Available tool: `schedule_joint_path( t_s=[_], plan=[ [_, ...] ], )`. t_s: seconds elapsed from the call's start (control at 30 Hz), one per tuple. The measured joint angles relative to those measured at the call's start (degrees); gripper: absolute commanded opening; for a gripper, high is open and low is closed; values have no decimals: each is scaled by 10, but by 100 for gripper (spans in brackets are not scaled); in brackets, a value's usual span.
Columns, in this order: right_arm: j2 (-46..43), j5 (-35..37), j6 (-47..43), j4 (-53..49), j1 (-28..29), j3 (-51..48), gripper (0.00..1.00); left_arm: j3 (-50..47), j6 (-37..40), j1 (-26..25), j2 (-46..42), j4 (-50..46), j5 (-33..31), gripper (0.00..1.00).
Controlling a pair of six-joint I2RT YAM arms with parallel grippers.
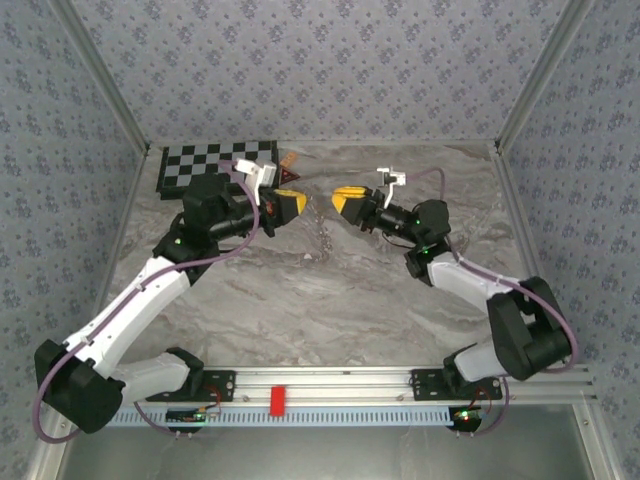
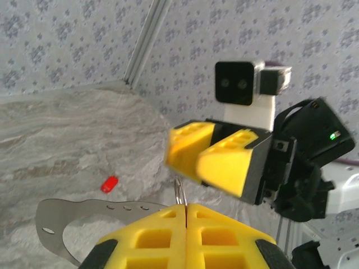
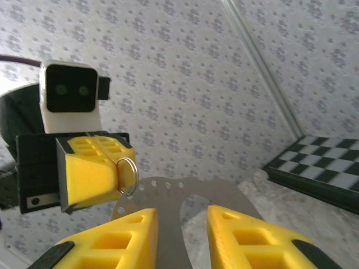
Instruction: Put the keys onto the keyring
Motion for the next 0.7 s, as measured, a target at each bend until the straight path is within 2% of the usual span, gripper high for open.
schedule_joint_path(
  t_s=[0.1, 0.3, 0.47, 0.7],
  plan=[
    [-44, 0, -56, -89, 0, 0, 37, 21, 13, 0, 2, -48, -4, 0],
    [-96, 2, -165, -234, 2, 14, 40, 31, 39, 0, 8, -102, 3, 0],
    [-96, -23, -218, -308, 2, 48, 38, 42, 64, 0, 26, -132, 25, 0],
    [-57, -80, -256, -347, 17, 110, 35, 43, 93, -7, 31, -151, 48, 0]
  ],
)
